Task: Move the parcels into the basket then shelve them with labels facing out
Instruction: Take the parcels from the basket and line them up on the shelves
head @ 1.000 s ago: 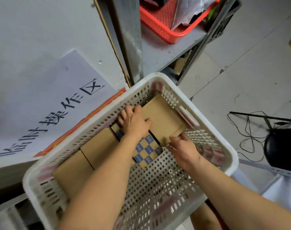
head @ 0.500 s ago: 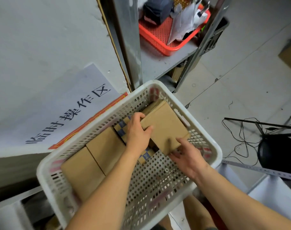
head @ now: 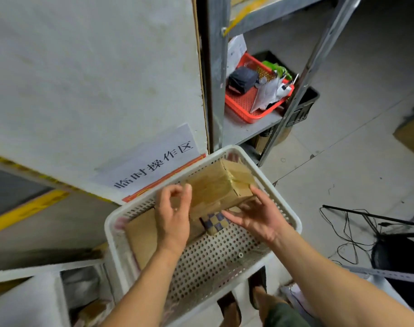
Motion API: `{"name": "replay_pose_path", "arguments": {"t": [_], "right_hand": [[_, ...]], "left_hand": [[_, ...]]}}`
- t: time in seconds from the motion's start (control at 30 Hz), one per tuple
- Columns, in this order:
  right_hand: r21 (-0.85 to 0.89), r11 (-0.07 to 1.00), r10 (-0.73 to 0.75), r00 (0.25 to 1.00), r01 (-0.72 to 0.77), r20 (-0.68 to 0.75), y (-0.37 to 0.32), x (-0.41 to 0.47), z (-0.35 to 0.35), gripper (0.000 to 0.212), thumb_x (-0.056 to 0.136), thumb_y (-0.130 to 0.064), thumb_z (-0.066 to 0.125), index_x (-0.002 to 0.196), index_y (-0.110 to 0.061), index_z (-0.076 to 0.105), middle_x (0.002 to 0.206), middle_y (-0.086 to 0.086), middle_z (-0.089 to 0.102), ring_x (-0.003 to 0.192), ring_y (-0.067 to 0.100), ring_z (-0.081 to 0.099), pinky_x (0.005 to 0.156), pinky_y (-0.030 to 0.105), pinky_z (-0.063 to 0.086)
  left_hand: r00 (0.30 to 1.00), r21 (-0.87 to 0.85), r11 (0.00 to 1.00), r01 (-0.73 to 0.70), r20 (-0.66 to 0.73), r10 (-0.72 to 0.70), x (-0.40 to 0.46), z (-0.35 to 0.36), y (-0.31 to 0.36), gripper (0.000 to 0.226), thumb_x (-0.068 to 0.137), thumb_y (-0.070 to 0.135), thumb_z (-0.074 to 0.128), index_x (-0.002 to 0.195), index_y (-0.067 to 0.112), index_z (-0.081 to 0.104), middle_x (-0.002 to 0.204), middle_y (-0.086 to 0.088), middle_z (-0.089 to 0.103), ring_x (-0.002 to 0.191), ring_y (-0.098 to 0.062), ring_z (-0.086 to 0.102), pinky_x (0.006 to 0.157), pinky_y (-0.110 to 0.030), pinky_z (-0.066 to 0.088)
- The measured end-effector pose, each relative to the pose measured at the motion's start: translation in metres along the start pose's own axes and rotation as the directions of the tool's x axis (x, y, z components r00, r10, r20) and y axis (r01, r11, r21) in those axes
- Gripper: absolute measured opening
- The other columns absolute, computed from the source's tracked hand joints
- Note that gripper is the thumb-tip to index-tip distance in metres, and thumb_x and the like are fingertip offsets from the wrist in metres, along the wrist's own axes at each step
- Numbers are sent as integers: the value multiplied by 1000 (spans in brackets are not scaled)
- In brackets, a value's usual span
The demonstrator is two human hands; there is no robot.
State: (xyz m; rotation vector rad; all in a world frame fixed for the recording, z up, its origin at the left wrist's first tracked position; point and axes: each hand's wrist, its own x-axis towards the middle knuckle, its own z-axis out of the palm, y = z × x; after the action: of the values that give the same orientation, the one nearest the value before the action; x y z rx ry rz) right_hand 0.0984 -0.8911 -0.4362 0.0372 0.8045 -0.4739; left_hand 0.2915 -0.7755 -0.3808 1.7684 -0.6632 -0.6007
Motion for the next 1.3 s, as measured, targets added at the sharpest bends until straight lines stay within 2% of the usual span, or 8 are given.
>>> {"name": "replay_pose_path", "arguments": {"t": [0.1,0.23,0.43,0.53,0.73,0.83,0.97,1.3], "right_hand": [[-49,999,-12,993,18,119,3,-12,13,69,91,-17,78,154,-14,50,159,17,45,135,51,56,105,71,49],[-156,987,8,973,29,231,5,-22,38,73,82,-2,79,149,-11,52,135,22,61,126,41,63,99,62,57],[-452,883,-29,977,124,213,19,-23,78,46,107,-14,57,152,-19,55,148,16,61,110,27,73,88,44,64],[-701,688,-52,976,190,213,35,-42,100,40,106,-32,59,145,-25,62,121,13,75,94,25,75,81,43,60],[-853,475,128,942,218,312,48,-76,129,62,94,-45,75,151,-32,54,137,8,70,123,33,69,102,56,55],[-862,438,226,896,257,382,54,-77,139,60,99,-20,71,154,-32,50,142,7,67,130,33,65,109,59,51],[-863,405,340,826,302,449,69,-80,153,66,99,-9,68,157,-32,45,148,5,63,134,29,63,107,53,52],[-850,257,521,675,460,523,157,-105,192,70,99,-24,69,161,-37,39,153,-9,58,133,17,63,113,48,51]], "left_hand": [[936,-283,902,327,-32,-350,5,-23,23,50,88,73,66,108,28,62,110,7,68,102,-4,61,102,-33,46],[758,-318,694,646,380,-531,4,-57,43,60,76,51,87,127,24,71,122,-5,77,124,-28,66,115,-53,44],[858,-466,722,511,326,-397,-24,-88,38,65,82,24,86,141,30,60,127,-6,76,119,-30,69,103,-49,52],[932,-460,811,362,189,-308,-44,-93,37,70,88,23,84,150,31,53,133,3,73,124,-19,68,114,-44,47],[978,-391,900,191,-1,-208,-76,-109,37,64,92,23,79,147,42,53,139,10,68,132,-18,63,113,-45,48],[973,-378,908,180,-65,-220,-98,-115,46,60,97,10,73,144,41,51,138,11,68,128,-13,65,102,-33,55],[955,-199,945,258,-97,-281,-132,-134,51,65,90,43,77,145,57,45,138,20,67,131,-9,62,113,-49,49],[848,-37,936,349,-413,-332,-218,-198,77,55,92,54,67,123,87,35,142,29,60,136,-9,56,118,-54,43]]}}
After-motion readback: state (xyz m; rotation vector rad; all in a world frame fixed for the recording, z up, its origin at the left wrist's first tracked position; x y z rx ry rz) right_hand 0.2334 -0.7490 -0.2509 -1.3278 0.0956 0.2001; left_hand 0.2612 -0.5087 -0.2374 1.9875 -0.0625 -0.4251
